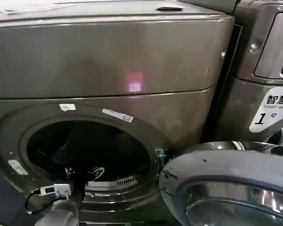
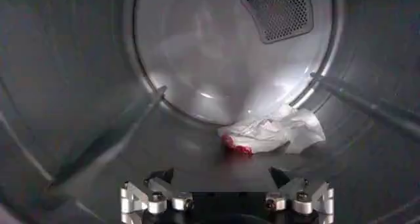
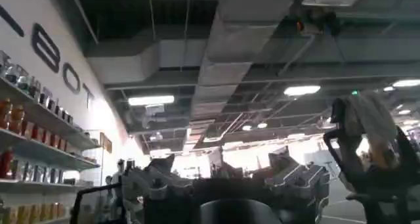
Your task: Grasp the clothes from the dryer.
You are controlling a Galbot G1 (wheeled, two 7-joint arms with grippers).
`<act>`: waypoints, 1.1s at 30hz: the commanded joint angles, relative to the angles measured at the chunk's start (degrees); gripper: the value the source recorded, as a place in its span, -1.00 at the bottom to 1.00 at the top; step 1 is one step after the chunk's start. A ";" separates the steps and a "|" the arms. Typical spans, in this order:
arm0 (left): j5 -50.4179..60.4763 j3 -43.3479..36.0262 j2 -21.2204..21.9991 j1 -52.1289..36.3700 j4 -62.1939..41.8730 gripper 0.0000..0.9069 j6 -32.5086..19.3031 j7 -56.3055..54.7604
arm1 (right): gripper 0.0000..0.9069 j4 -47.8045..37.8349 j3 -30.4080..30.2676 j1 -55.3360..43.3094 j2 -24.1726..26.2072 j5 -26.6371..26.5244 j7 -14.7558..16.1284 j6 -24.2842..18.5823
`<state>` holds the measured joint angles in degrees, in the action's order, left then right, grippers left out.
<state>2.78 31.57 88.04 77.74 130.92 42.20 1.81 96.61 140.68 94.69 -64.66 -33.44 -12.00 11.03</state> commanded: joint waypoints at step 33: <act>1.29 -3.24 1.81 -34.16 -37.05 1.00 -9.10 -5.03 | 1.00 1.51 -2.37 -1.15 0.09 1.41 0.15 -0.82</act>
<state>3.21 29.65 89.00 59.97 113.47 42.19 -0.38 97.88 138.69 93.70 -64.67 -32.11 -11.87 10.22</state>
